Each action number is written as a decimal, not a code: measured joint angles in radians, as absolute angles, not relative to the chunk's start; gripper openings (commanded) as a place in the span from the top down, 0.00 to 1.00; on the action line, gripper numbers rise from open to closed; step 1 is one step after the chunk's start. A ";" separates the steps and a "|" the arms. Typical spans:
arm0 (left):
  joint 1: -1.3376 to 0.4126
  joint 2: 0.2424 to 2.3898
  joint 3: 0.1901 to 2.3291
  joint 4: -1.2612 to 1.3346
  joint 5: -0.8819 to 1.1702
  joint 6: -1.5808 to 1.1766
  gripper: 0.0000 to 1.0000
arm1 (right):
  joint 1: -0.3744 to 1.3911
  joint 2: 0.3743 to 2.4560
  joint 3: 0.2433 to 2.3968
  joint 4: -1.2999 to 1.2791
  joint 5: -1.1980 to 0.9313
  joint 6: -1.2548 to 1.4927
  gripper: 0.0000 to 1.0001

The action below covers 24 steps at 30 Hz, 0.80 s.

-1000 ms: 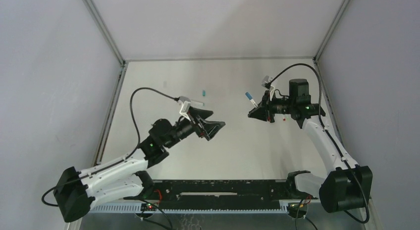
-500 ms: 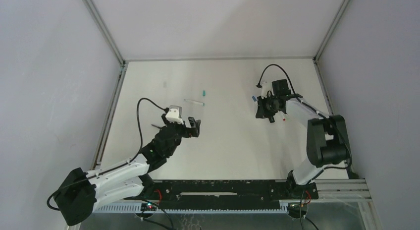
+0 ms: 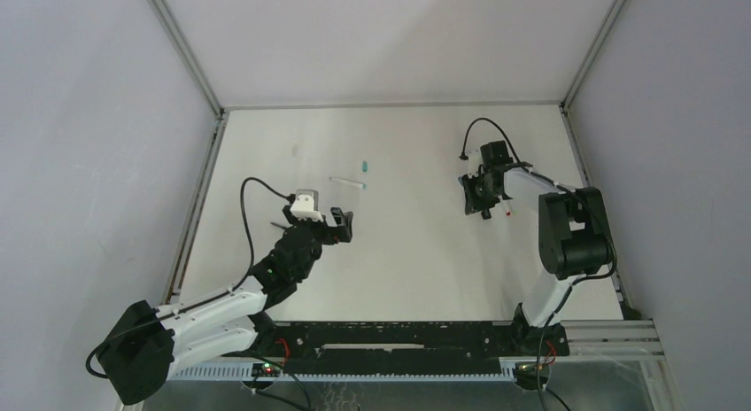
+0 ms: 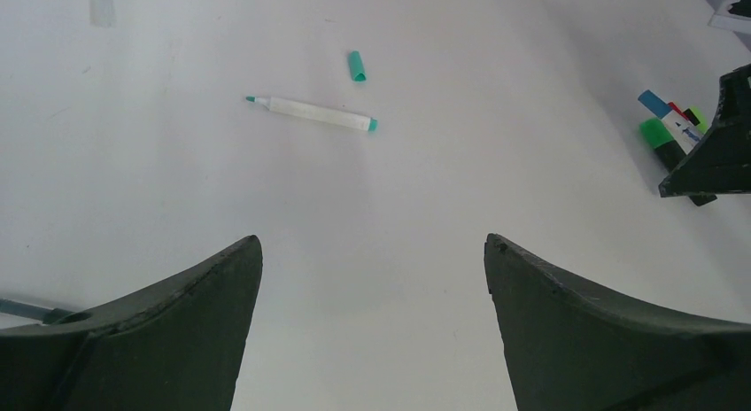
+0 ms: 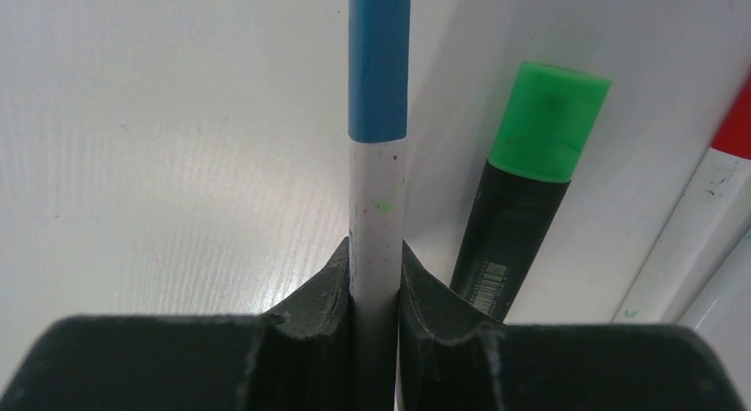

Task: Insert the pens into the pen caps
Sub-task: Place the pen at the center of the board.

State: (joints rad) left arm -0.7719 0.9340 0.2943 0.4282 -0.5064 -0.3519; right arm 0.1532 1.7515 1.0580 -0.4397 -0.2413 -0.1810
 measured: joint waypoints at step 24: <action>-0.680 0.904 0.294 0.405 -0.439 -0.416 0.03 | 0.114 1.642 1.076 -0.513 -0.308 -0.215 0.62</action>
